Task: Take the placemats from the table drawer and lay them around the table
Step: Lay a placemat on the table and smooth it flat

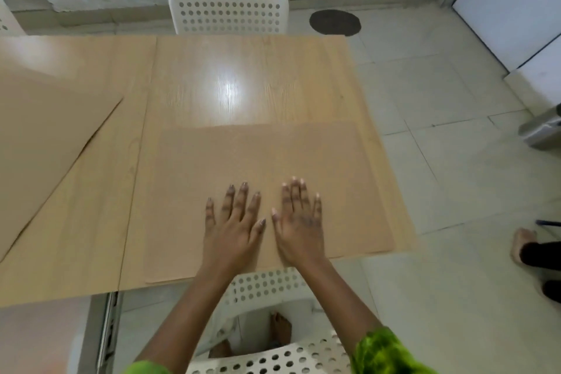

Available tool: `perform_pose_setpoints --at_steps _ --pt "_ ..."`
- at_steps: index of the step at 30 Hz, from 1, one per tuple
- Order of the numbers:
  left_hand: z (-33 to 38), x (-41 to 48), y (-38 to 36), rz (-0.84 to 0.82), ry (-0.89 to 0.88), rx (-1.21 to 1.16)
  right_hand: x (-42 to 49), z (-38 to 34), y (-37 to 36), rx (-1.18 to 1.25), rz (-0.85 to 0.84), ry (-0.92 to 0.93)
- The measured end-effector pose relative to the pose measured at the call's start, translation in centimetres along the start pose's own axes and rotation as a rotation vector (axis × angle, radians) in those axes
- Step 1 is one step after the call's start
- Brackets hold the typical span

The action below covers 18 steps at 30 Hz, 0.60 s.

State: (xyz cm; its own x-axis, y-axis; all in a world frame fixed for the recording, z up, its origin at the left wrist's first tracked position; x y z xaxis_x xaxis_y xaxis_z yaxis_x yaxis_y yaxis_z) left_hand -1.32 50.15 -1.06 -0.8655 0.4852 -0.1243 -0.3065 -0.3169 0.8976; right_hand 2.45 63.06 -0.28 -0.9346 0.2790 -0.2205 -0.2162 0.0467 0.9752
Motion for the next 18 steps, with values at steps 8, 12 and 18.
perform_pose_setpoints --at_steps 8,12,18 --pt "-4.6 -0.5 3.0 0.081 0.103 0.027 -0.2 9.4 -1.0 -0.048 0.007 -0.213" --pt "-5.5 -0.6 3.6 0.065 0.122 0.025 -0.1 10.9 -0.7 -0.043 -0.016 -0.230" --pt "-5.3 -1.0 5.0 0.025 0.187 -0.045 -0.7 6.0 1.9 0.130 -0.003 -0.150"
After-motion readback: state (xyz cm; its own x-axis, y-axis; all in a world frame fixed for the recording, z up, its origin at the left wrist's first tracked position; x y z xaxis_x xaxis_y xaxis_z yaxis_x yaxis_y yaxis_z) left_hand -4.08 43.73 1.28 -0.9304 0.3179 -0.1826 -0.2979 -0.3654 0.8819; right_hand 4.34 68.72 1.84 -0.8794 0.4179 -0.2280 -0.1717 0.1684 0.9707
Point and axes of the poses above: each hand's wrist, its own x-axis towards the middle knuckle, its own y-axis out of the back of the hand, z = x × y, the point moved 4 cm from there along x, towards the middle knuckle, and after that the axes turned 15 degrees about -x, right-handed, at the moved point
